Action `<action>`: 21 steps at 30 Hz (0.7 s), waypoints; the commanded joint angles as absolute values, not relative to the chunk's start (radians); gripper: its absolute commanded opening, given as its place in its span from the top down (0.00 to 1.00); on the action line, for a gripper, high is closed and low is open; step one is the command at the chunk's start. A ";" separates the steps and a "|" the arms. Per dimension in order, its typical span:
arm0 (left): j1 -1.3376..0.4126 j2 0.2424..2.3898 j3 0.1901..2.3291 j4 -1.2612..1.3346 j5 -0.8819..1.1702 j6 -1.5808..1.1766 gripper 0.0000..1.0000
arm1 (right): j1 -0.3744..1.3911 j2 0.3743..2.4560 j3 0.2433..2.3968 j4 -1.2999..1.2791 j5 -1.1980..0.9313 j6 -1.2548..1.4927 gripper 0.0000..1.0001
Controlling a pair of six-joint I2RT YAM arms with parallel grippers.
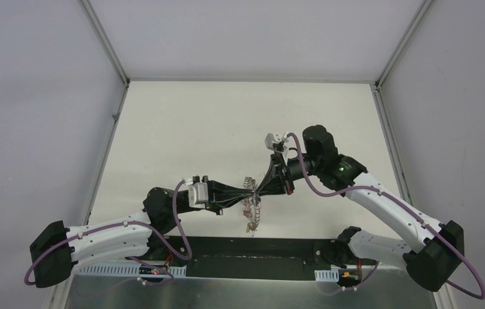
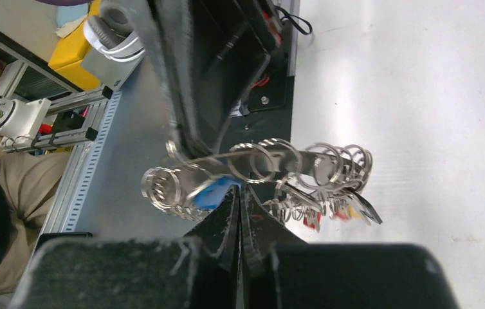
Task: Put the keys on the keyring
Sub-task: Adjust the key on the keyring.
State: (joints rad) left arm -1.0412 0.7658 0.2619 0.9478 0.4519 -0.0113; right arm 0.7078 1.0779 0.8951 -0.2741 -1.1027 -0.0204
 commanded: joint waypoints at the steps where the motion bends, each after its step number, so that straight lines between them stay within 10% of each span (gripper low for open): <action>1: -1.050 0.749 0.280 1.085 0.452 -0.025 1.00 | 0.716 1.086 0.899 -0.337 -1.032 -0.076 1.00; 11: -1.049 0.753 0.292 0.889 0.287 0.033 1.00 | 0.715 0.912 0.816 -0.316 -0.818 -0.126 0.32; 21: -1.050 0.959 0.377 0.860 0.180 0.112 1.00 | 0.713 0.839 0.750 -0.344 -0.551 -0.088 0.20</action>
